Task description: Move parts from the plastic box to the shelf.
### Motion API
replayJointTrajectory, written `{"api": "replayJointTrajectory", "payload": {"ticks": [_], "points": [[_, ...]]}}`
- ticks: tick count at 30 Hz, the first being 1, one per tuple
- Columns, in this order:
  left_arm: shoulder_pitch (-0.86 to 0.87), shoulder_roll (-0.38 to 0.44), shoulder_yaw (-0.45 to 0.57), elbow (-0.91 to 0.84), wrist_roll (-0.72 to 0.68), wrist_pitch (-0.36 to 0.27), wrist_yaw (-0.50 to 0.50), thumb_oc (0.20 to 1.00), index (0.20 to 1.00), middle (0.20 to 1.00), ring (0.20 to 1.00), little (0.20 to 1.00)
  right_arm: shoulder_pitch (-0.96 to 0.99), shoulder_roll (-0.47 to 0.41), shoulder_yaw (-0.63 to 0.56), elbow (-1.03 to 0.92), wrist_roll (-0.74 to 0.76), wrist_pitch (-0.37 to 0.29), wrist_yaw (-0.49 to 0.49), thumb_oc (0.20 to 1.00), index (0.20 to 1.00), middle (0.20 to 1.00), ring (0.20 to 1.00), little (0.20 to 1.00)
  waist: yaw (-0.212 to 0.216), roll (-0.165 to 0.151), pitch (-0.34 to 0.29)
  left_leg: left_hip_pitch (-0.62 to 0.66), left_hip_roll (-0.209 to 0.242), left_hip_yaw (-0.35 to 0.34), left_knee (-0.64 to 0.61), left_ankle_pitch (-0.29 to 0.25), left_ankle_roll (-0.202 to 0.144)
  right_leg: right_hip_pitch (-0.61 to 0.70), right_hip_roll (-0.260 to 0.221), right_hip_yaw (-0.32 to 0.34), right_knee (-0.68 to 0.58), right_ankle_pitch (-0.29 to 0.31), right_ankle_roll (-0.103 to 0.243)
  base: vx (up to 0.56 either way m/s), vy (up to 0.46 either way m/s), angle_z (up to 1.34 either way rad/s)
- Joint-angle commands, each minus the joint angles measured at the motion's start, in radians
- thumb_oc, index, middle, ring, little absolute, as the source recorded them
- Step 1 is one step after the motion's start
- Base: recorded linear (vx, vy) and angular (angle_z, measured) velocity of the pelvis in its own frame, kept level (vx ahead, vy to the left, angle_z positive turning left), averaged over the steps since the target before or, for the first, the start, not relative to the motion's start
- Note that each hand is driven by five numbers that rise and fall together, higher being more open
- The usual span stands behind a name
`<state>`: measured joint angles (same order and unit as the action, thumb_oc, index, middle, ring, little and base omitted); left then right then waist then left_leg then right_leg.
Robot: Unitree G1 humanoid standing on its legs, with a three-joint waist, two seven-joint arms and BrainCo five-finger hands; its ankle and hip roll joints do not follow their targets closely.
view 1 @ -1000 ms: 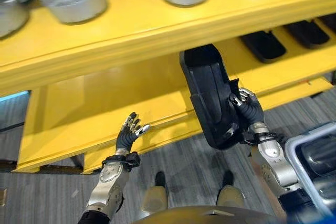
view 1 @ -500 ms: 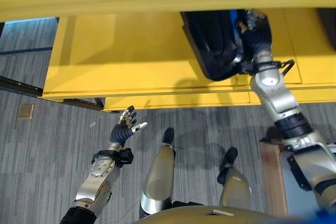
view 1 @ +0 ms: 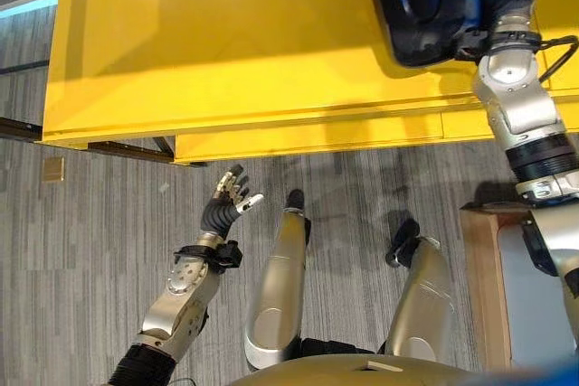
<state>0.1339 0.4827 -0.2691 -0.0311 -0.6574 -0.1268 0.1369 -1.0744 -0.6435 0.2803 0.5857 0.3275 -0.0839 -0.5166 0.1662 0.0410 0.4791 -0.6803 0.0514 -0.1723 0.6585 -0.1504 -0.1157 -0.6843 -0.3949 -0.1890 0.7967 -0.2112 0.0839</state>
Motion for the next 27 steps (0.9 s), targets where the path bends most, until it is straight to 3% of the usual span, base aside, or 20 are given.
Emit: {"api": "replayJointTrajectory", "payload": {"ticks": [1, 3, 11, 27], "points": [[0.013, 0.033, -0.025, -0.026, -0.015, -0.055, 0.005, 1.0, 1.0, 1.0, 1.0, 1.0, -0.166, -0.05, -0.025, 0.056, -0.021, -0.066, -0.063, 0.2, 0.2, 0.2, 0.2, 0.2, 0.007, 0.014, -0.082, -0.046, 0.012, 0.048, -0.02, 0.027, 0.022, 0.063, 0.025, 0.009, 0.024, -0.062, 0.005, 0.01, -0.007, 0.07], [-0.017, 0.042, -0.051, -0.021, -0.026, -0.062, 0.012, 1.0, 1.0, 1.0, 1.0, 1.0, -0.282, -0.069, 0.017, 0.246, 0.005, -0.06, -0.066, 0.2, 0.2, 0.2, 0.2, 0.2, 0.012, 0.017, -0.086, -0.065, 0.01, 0.045, -0.008, 0.019, 0.025, 0.04, 0.028, 0.017, 0.039, -0.074, 0.004, 0.0, 0.0, 0.0], [-0.053, 0.057, -0.071, -0.025, -0.035, -0.072, 0.02, 1.0, 1.0, 1.0, 1.0, 1.0, -0.432, -0.104, 0.128, 0.522, 0.054, -0.041, -0.017, 0.2, 0.2, 0.2, 0.2, 0.2, 0.026, 0.022, -0.086, -0.088, -0.005, 0.035, 0.005, 0.015, 0.029, 0.03, 0.018, 0.012, 0.06, -0.09, 0.004, 0.01, -0.024, 0.09], [-0.106, 0.059, -0.087, -0.026, -0.038, -0.092, 0.043, 1.0, 1.0, 1.0, 1.0, 1.0, -0.46, -0.067, 0.21, 0.605, 0.015, -0.019, 0.022, 0.2, 0.2, 0.2, 0.2, 0.2, 0.049, 0.025, -0.069, -0.103, -0.024, 0.019, 0.01, 0.016, 0.038, 0.032, 0.012, 0.0, 0.069, -0.098, 0.008, 0.01, -0.002, 0.04]]}}
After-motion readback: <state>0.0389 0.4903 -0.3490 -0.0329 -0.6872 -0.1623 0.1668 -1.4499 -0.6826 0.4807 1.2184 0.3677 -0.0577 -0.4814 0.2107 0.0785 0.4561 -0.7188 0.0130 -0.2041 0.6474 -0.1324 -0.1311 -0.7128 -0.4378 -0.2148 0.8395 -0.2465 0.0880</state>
